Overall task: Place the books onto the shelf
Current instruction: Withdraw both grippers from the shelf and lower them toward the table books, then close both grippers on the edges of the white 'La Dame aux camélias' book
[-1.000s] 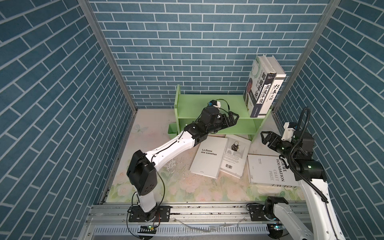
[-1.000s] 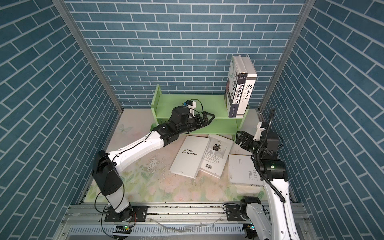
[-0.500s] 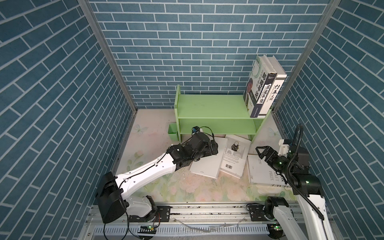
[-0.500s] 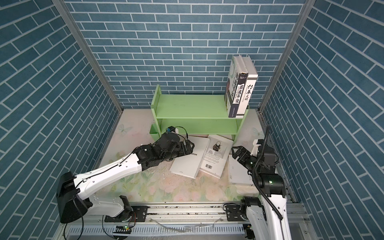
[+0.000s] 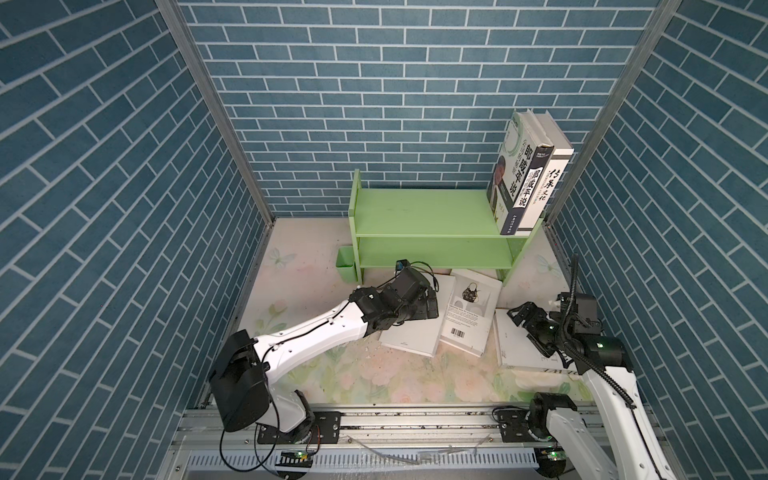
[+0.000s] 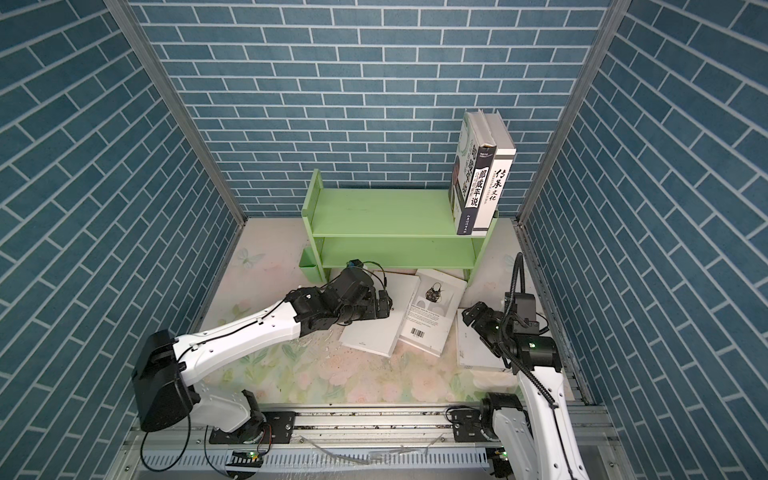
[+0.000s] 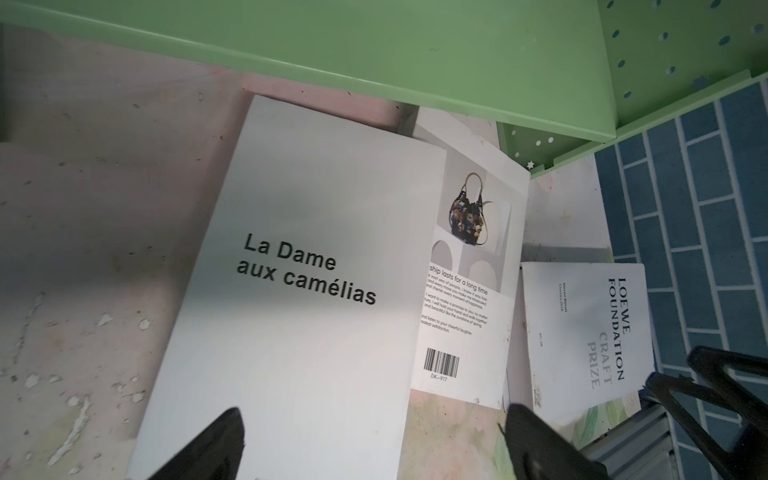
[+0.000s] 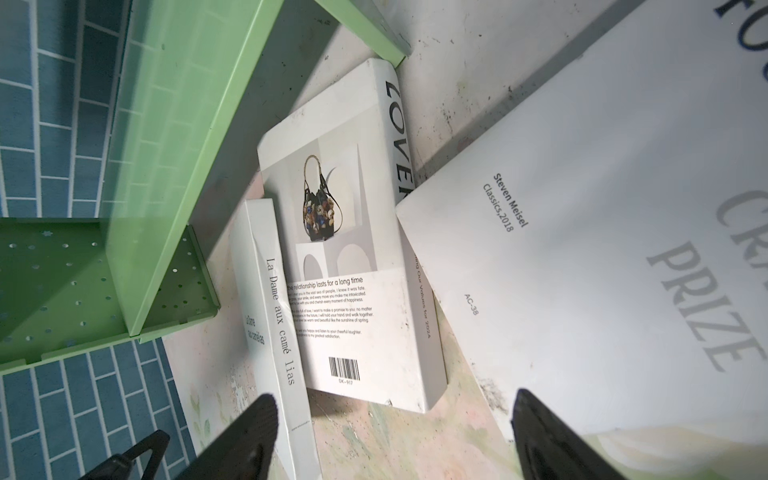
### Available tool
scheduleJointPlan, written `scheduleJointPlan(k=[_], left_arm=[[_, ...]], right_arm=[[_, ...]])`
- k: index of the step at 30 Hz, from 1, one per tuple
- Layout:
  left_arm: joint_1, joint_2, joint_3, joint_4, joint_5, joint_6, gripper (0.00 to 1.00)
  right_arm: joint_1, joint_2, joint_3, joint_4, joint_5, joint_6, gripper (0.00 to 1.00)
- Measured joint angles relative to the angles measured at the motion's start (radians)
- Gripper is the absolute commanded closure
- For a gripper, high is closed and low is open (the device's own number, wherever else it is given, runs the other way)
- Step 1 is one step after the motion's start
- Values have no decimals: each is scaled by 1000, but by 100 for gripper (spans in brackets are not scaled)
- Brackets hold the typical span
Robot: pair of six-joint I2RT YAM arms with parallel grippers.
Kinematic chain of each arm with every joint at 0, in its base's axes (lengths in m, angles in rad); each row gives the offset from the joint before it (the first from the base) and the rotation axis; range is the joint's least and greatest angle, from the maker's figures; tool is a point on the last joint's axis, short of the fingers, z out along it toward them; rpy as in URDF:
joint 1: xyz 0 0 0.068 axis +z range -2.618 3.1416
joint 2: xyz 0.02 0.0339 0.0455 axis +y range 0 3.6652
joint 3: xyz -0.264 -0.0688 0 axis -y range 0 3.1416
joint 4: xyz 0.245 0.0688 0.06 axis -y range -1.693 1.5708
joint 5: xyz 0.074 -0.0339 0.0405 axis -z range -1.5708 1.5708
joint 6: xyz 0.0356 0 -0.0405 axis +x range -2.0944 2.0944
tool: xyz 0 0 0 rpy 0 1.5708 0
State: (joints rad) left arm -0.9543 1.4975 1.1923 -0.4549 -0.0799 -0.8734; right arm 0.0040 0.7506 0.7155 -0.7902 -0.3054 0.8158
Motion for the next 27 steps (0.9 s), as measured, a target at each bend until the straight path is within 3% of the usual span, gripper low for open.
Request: scheduleJointPlan(k=[6,11,19,27], left_arm=[[-39,151,116,44,21,-18,1],[-40,162,113,23,-7,-36,0],[72,11,-95,23,-10,-60,0],[185,-45,-229,31,43,-48,1]], right_arm=[[8,90,0,116,-19,16,13],[80,94,-12,219,-26,60,13],[324,143,-154,413,15,219,14],[511,356,-135,557,93,315,17]])
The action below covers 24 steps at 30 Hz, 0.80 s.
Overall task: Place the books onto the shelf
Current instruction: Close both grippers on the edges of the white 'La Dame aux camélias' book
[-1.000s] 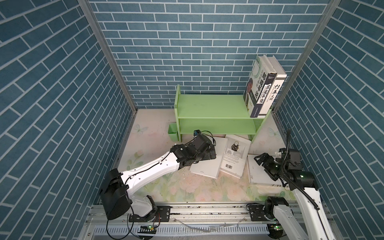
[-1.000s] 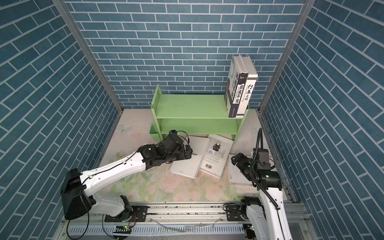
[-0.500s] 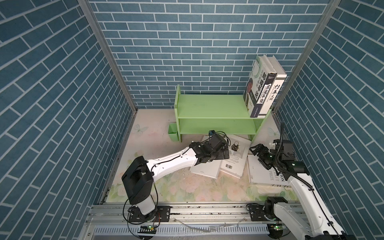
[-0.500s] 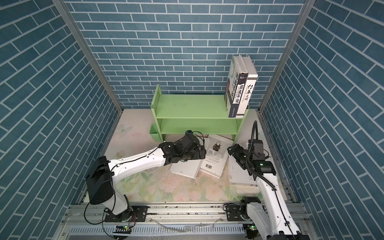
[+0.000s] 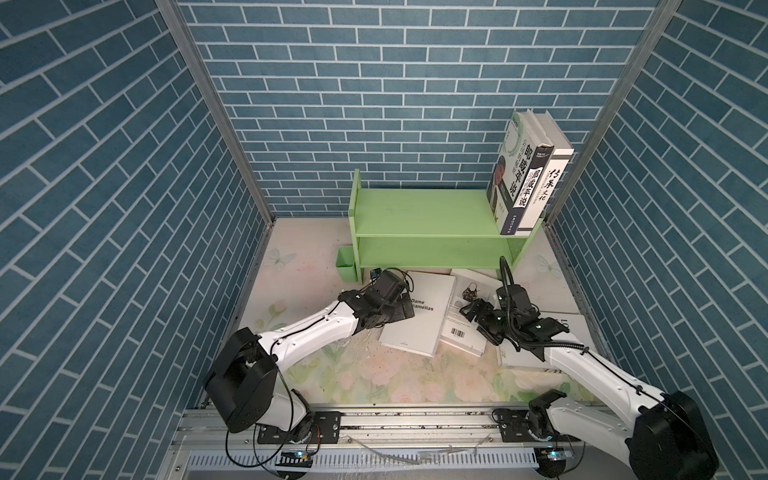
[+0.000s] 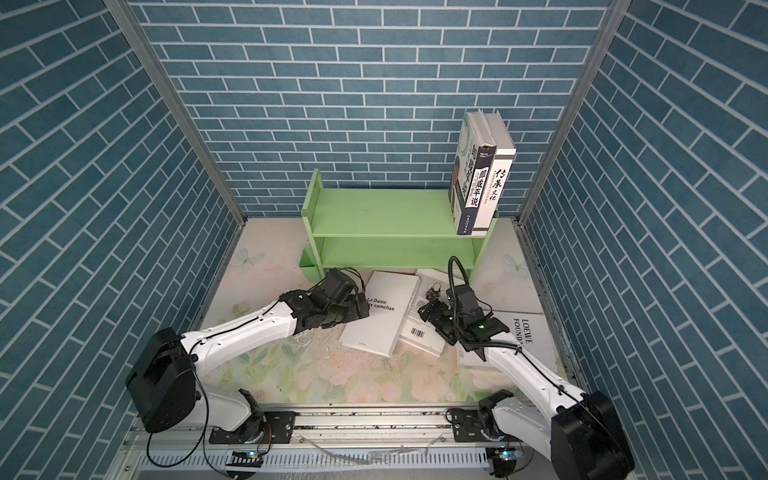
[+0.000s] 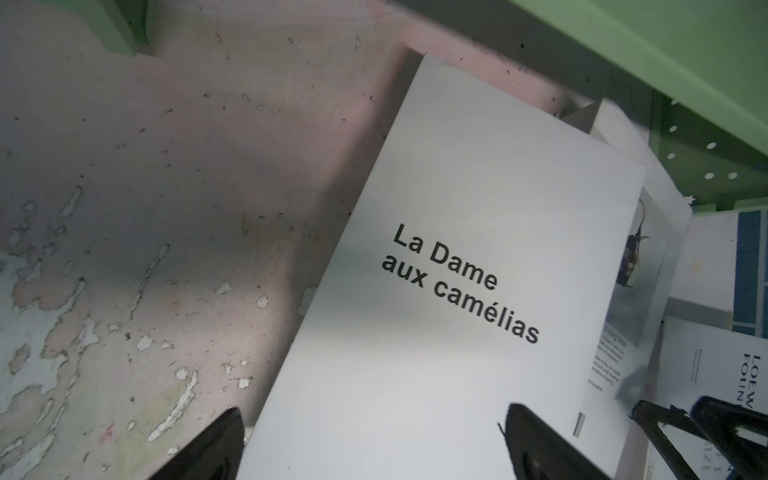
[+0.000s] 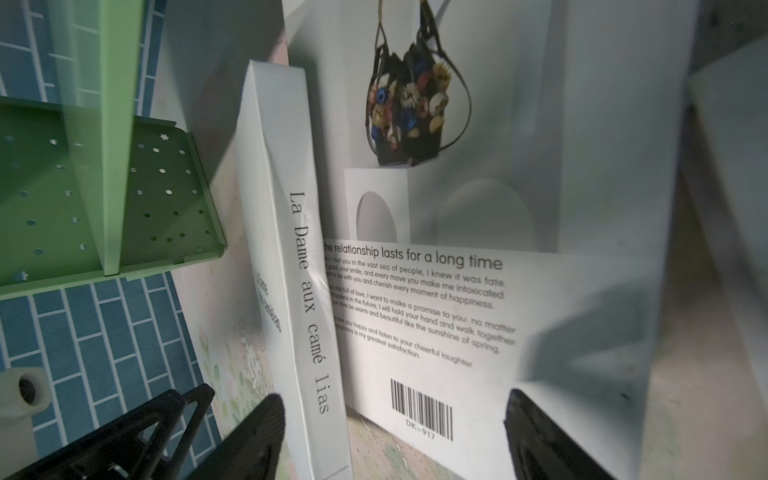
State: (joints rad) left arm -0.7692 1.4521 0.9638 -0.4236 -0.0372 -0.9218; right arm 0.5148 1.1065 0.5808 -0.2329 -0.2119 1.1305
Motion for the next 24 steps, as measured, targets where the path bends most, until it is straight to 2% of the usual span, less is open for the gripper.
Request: scheduleJointPlan(k=[6,17,24], left_arm=[[39,6,-79,47,66,3,0],[93,125,-66,114,217,64,1],[93,161,-65,153,315,93,3]], right_arm=[[111,121,29,115,50,74,19],[219,152,28,182,154,184,19],[272,294,58,378,164,205,23]])
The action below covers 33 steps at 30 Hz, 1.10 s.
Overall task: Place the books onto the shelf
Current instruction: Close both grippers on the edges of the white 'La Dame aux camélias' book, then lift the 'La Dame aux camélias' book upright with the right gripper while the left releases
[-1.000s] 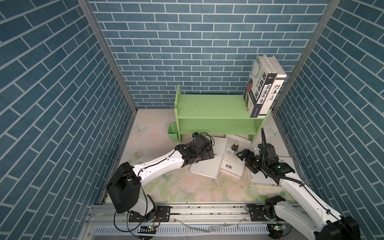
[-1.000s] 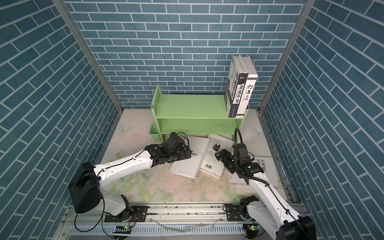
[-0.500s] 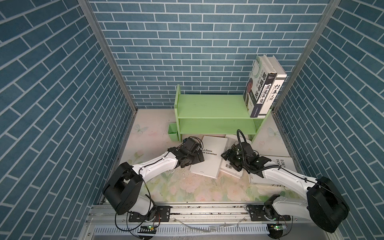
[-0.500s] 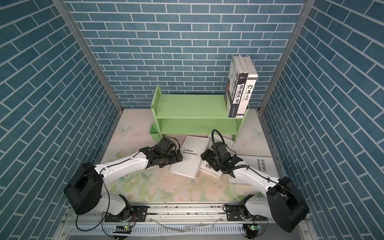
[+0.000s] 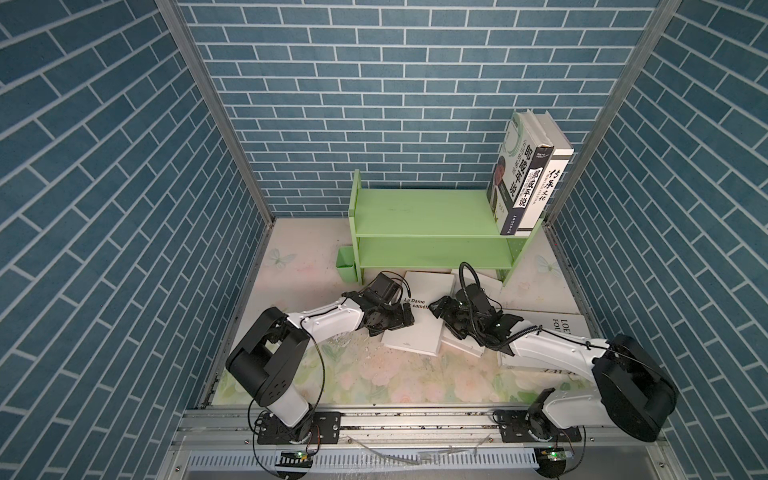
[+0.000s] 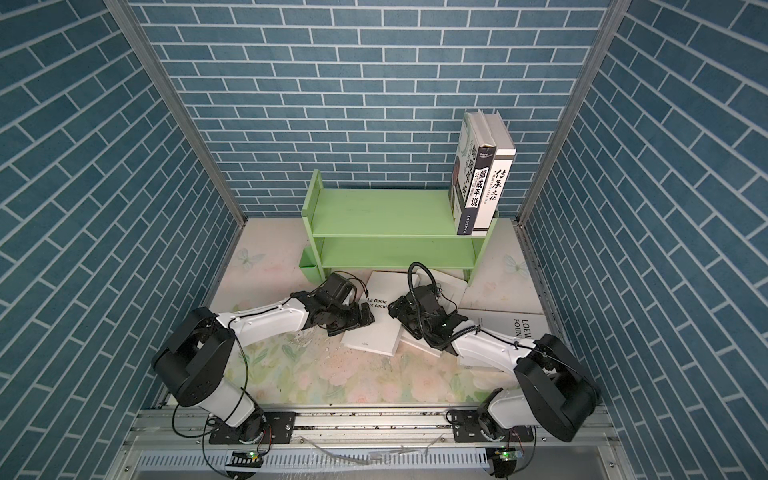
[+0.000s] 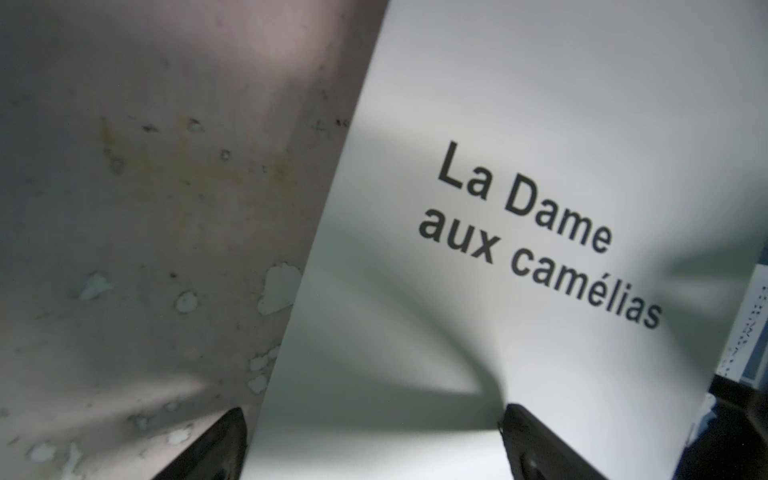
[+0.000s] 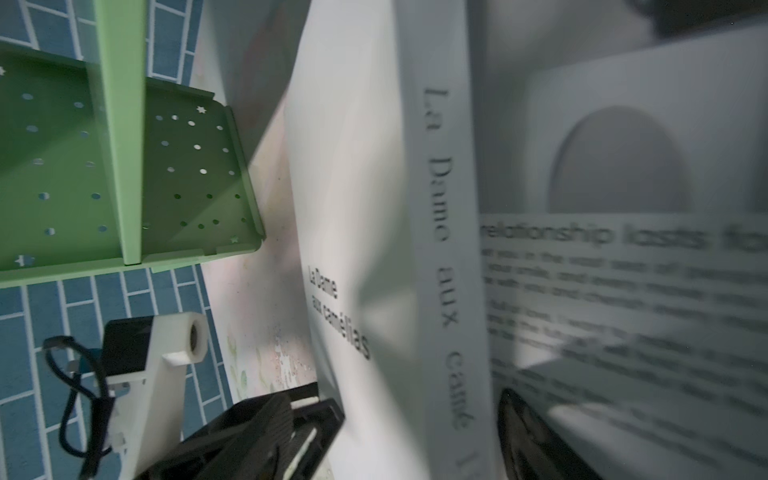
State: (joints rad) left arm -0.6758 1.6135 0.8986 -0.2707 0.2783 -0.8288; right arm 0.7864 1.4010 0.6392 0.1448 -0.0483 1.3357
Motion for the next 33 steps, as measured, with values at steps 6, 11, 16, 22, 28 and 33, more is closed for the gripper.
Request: scheduleJointPlan(k=[6,11,16,22,28,33], left_arm=[[19,-1,-1,1,38,16,3],[23,-11,-3,5,60,30,3],[41,-46,-23,14,71,34,3],[79,-95,-74,42,90,24,3],[123,-185,-78,37,125,19,3],[177,-266,-61,6,134,24,2]], right_arm=[[35,30,10,47,50,0,26],[64,44,37,-4,93,1,37],[84,75,75,-47,106,12,49],[98,63,87,-41,104,24,71],[101,-7,79,-43,108,95,73],[103,-148,39,-120,127,145,75]])
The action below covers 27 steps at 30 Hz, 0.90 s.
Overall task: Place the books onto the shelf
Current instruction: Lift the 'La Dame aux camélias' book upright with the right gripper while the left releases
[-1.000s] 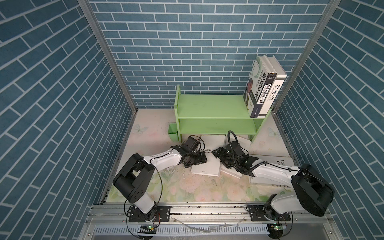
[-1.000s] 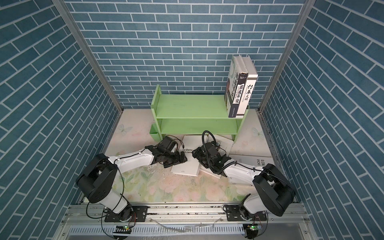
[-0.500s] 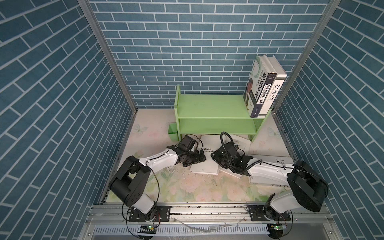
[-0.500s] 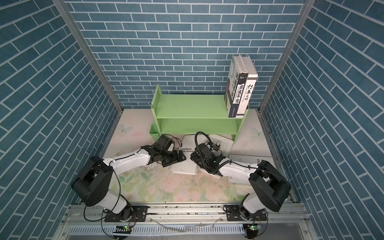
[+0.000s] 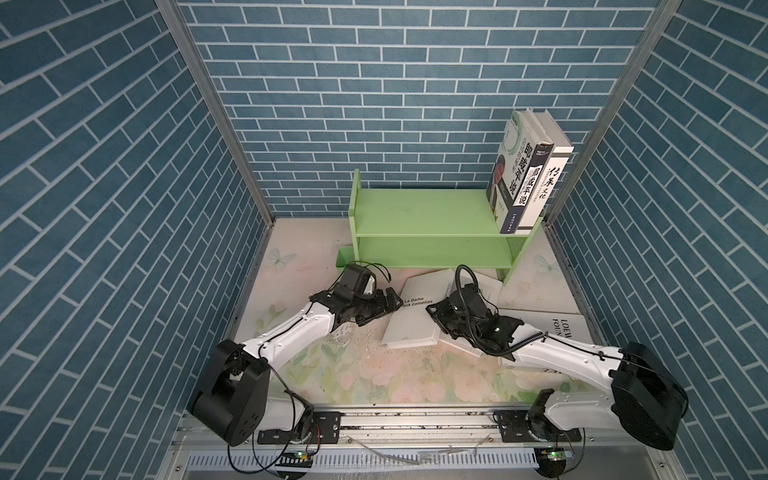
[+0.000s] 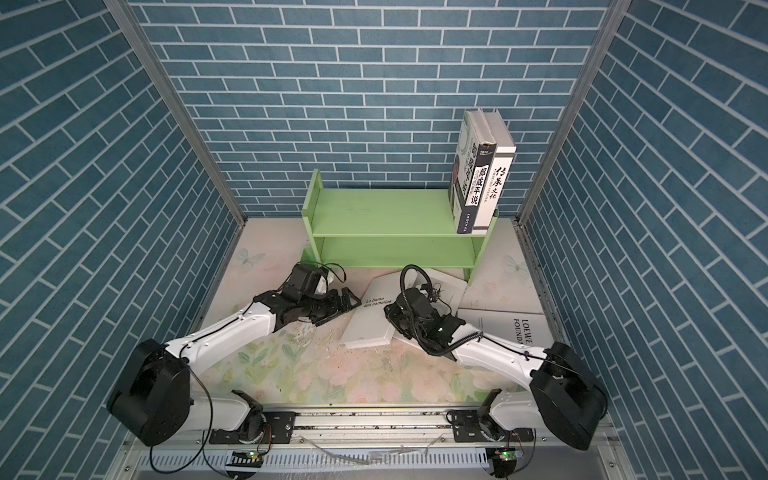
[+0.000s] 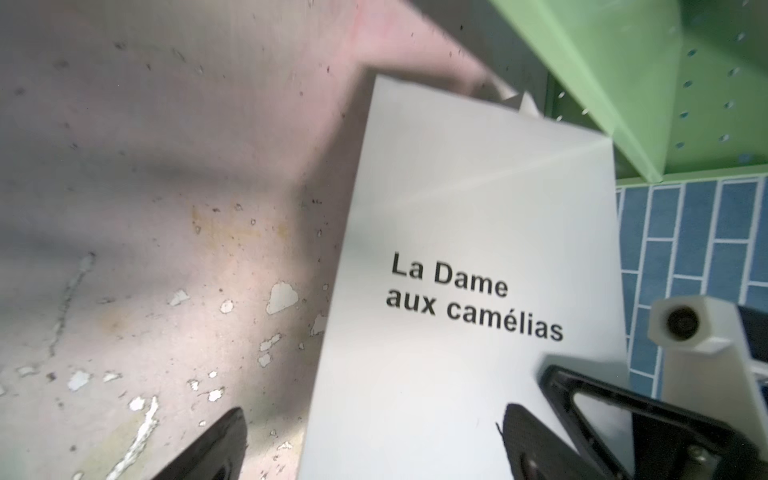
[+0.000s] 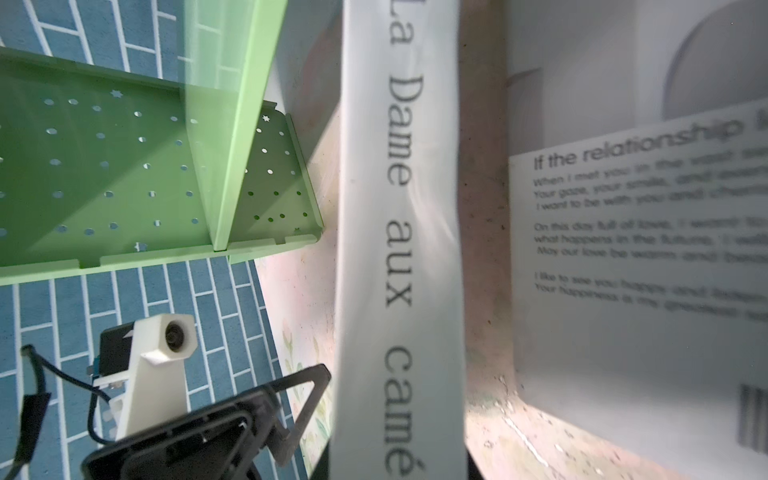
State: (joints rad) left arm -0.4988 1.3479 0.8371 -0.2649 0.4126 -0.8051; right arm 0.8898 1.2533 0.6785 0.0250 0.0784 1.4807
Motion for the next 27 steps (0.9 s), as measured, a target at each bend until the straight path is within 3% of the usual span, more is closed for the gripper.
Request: scheduleJointPlan(k=[15,19,27], left_arm=[[23,-149,106,-113,-9,-26,1],[23,-187,162,-151,-31,-32,0],[24,-216,219,-181,-61,-47,0]], right_arm=[[0,-499,15,-433,36,108,76],[-1,-497,162,-564,-28,107,75],[-28,-398,548,-692,-276,80,76]])
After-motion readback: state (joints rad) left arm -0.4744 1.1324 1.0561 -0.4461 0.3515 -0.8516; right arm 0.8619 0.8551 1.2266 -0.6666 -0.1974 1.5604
